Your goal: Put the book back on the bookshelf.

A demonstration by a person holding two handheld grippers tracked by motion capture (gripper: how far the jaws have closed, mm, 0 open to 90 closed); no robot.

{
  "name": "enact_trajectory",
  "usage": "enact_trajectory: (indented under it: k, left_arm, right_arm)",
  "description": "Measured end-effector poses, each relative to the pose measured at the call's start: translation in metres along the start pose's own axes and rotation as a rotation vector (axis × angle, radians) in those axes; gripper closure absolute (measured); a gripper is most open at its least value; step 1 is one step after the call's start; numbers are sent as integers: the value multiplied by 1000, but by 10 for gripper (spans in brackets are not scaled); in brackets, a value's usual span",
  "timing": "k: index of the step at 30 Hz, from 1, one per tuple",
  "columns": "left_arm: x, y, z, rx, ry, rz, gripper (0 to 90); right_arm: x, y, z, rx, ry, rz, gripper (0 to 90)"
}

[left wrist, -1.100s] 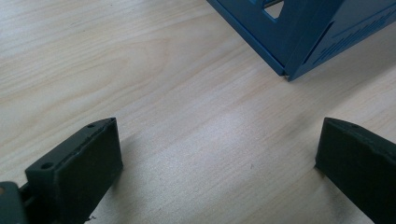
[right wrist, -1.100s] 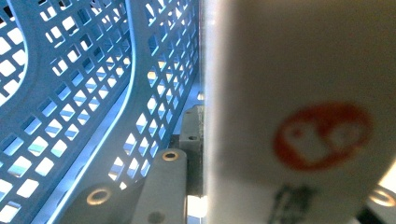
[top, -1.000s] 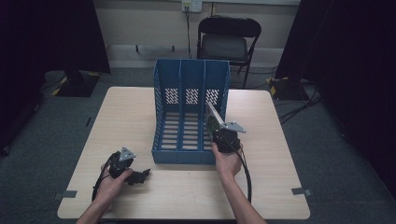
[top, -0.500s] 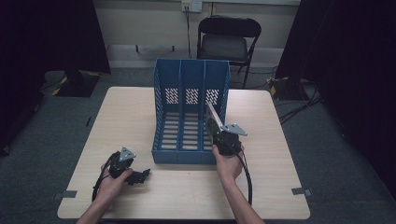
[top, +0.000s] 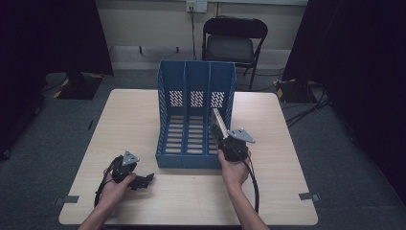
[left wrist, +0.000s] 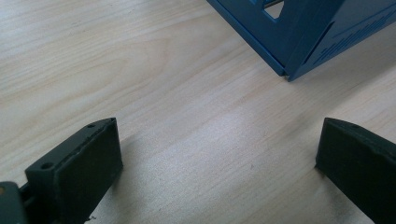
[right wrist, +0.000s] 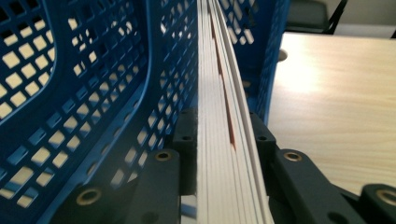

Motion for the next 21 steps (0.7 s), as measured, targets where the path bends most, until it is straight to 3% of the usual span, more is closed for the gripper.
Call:
enact_trajectory:
  k: [2,6,8,21]
  left_arm:
    - [0,0,0,-2,-5,-2,0]
    - [0,0,0,0,0,1,0]
    - [0,0,0,0,0,2,0]
    - [-1,-1,1,4,-10,-10,0]
  right_arm:
    - [-1,0,0,23,-31,-9,710]
    - [-7,2,-2,5,-67,21,702]
    - [-7,5,0,-4,-67,5,696]
    - [-6,7,13,-18,19,10,679]
Point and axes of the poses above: each handheld gripper's, and its own axes: z roughly forward along the jaws, x roughly out of its underside, y roughly to its left, the point moved 6 cm from there along z, roughly forward along the jaws, and after that the axes turned 13 degrees about x, right-handed, at the moved point
